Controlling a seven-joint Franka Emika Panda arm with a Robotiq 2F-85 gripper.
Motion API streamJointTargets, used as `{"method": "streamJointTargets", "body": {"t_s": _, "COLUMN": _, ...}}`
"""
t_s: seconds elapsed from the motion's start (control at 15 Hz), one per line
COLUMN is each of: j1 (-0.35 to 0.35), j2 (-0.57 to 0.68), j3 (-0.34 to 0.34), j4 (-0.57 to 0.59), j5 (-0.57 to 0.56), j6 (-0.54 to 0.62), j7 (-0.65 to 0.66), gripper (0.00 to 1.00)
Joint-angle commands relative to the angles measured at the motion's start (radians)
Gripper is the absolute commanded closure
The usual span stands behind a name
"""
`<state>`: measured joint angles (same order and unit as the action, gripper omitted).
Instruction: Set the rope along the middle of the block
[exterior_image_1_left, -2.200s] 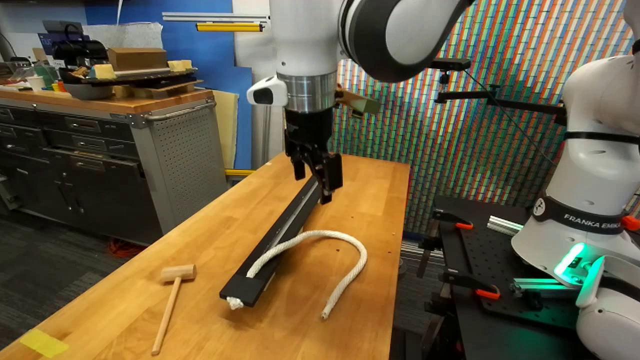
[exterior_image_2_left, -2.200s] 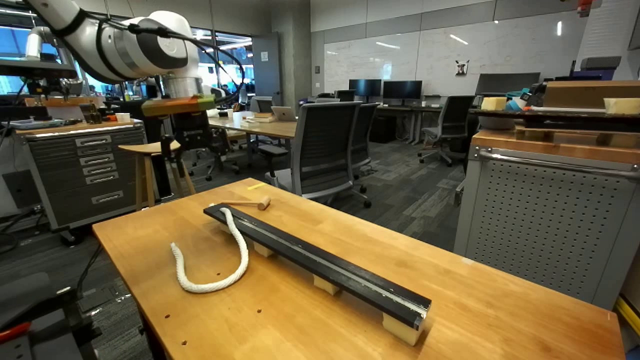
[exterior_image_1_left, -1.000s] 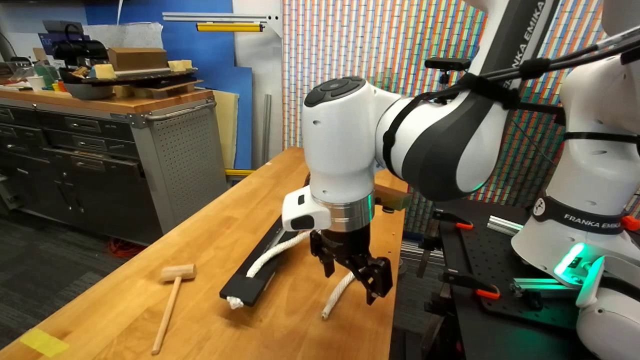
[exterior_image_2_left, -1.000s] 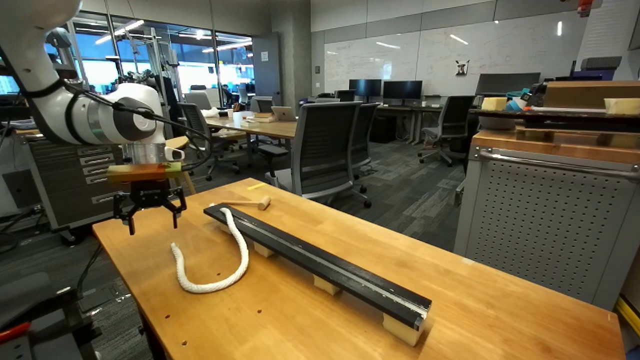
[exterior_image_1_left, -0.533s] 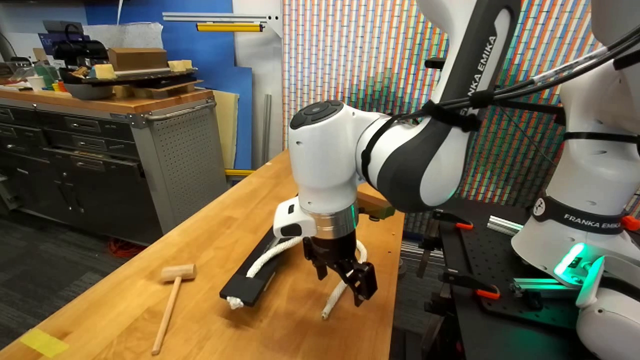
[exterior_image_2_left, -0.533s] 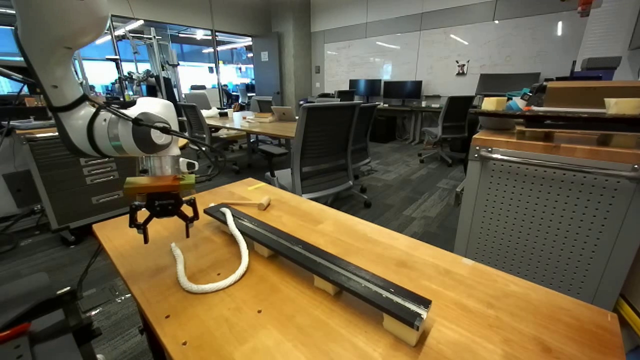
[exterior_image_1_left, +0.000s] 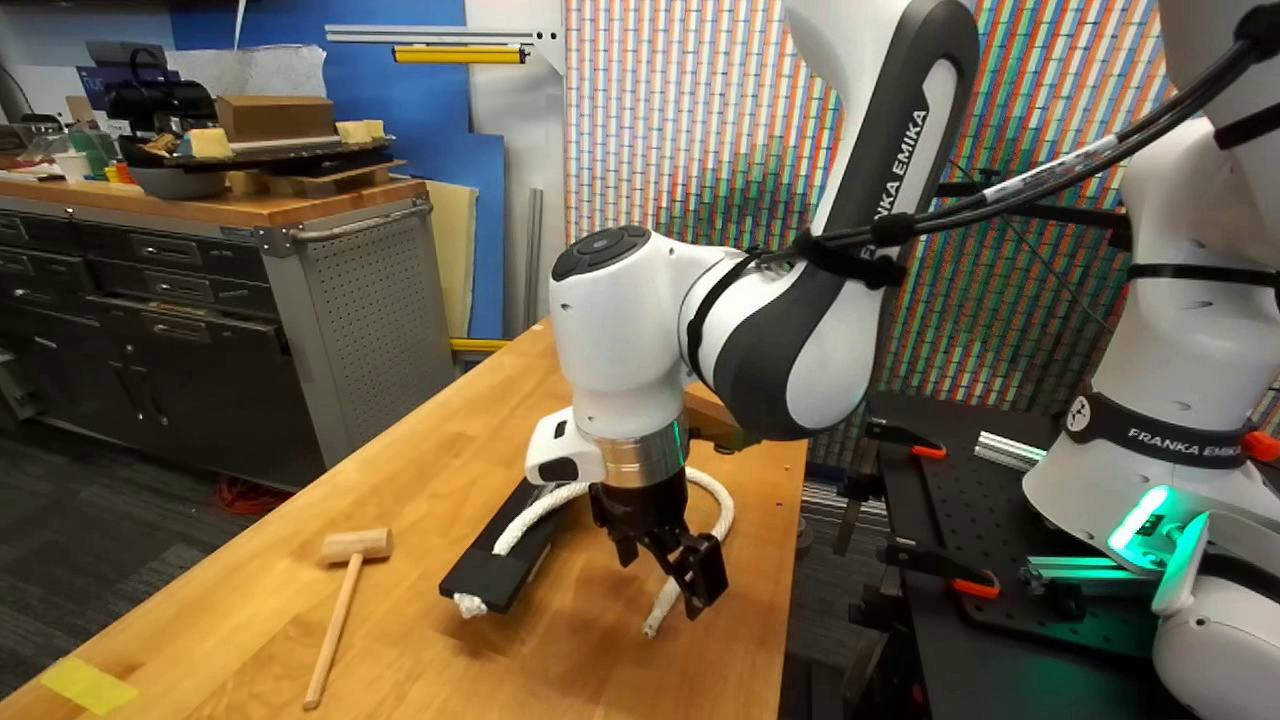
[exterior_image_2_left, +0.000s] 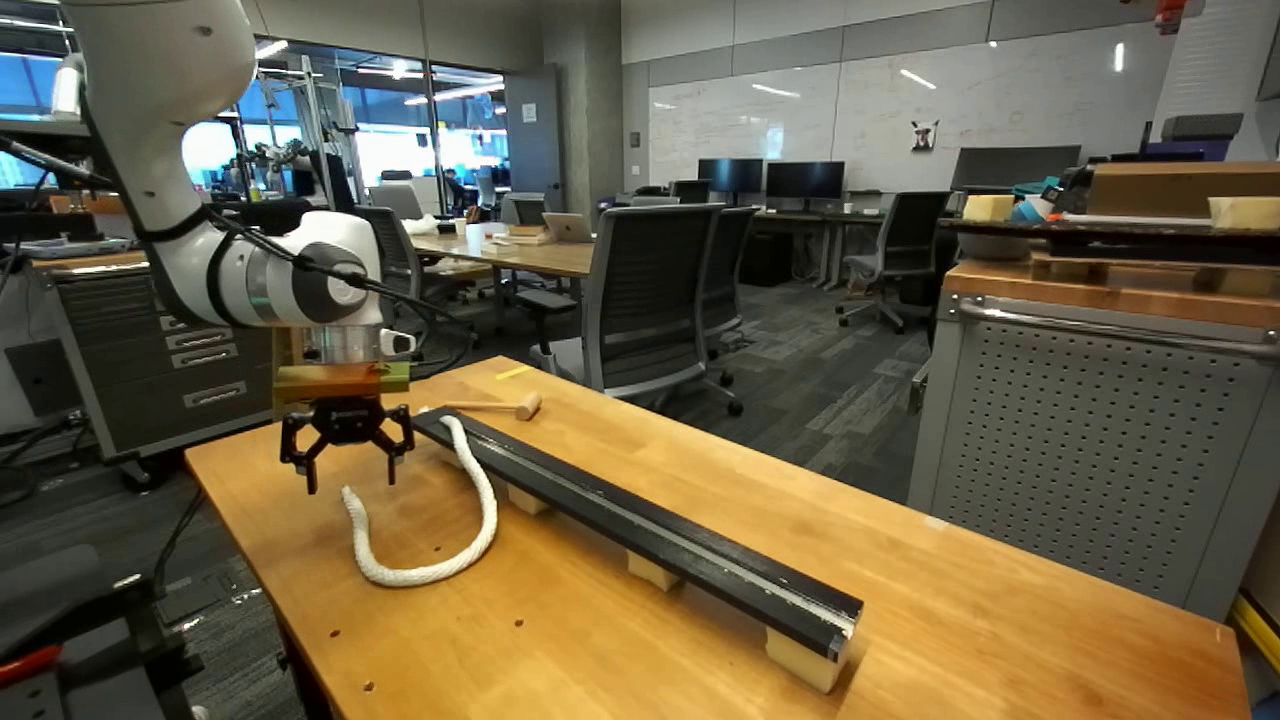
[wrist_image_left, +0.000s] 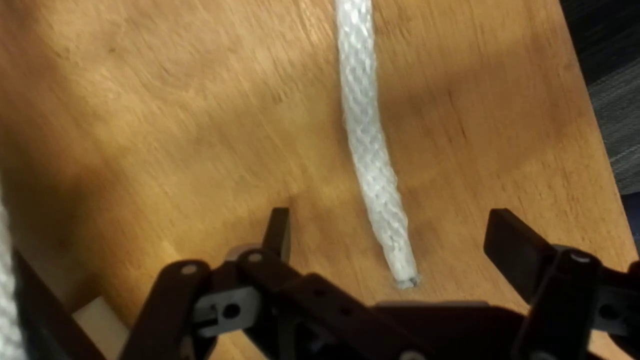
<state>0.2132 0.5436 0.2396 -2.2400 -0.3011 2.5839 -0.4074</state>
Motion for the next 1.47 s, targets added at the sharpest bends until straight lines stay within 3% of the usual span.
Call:
{"method": "streamJointTargets", "body": {"t_s": 0.0, "j1": -0.011, "j2": 0.027, "j3": 0.014, "j4": 0.022, "j5": 0.009, "j6": 0.001, "j7": -0.023, "gripper": 0.00}}
{"method": "streamJointTargets", "body": {"t_s": 0.2, "j1": -0.002, "j2": 0.041, "j3": 0.013, "j4": 0.025, "j5": 0.002, "j6": 0.000, "j7": -0.014, "gripper": 0.00}}
{"method": "streamJointTargets", "body": {"t_s": 0.27, "j1": -0.003, "j2": 0.046, "j3": 0.015, "j4": 0.027, "j5": 0.004, "j6": -0.002, "j7": -0.015, "gripper": 0.08}}
{"method": "streamJointTargets", "body": {"t_s": 0.33, "j1": -0.002, "j2": 0.050, "j3": 0.014, "j4": 0.028, "j5": 0.002, "j6": -0.003, "j7": -0.013, "gripper": 0.23}}
{"method": "streamJointTargets", "body": {"t_s": 0.47, "j1": 0.000, "j2": 0.058, "j3": 0.012, "j4": 0.031, "j5": 0.001, "j6": -0.004, "j7": -0.011, "gripper": 0.44}}
{"method": "streamJointTargets", "body": {"t_s": 0.93, "j1": -0.011, "j2": 0.024, "j3": 0.016, "j4": 0.024, "j5": 0.009, "j6": 0.004, "j7": -0.007, "gripper": 0.95}}
{"method": "streamJointTargets", "body": {"t_s": 1.07, "j1": -0.015, "j2": 0.008, "j3": 0.018, "j4": 0.011, "j5": 0.017, "j6": 0.008, "j7": -0.001, "gripper": 1.00}}
{"method": "streamJointTargets", "body": {"t_s": 1.4, "j1": -0.028, "j2": -0.036, "j3": 0.021, "j4": -0.018, "j5": 0.050, "j6": 0.011, "j7": 0.017, "gripper": 0.97}}
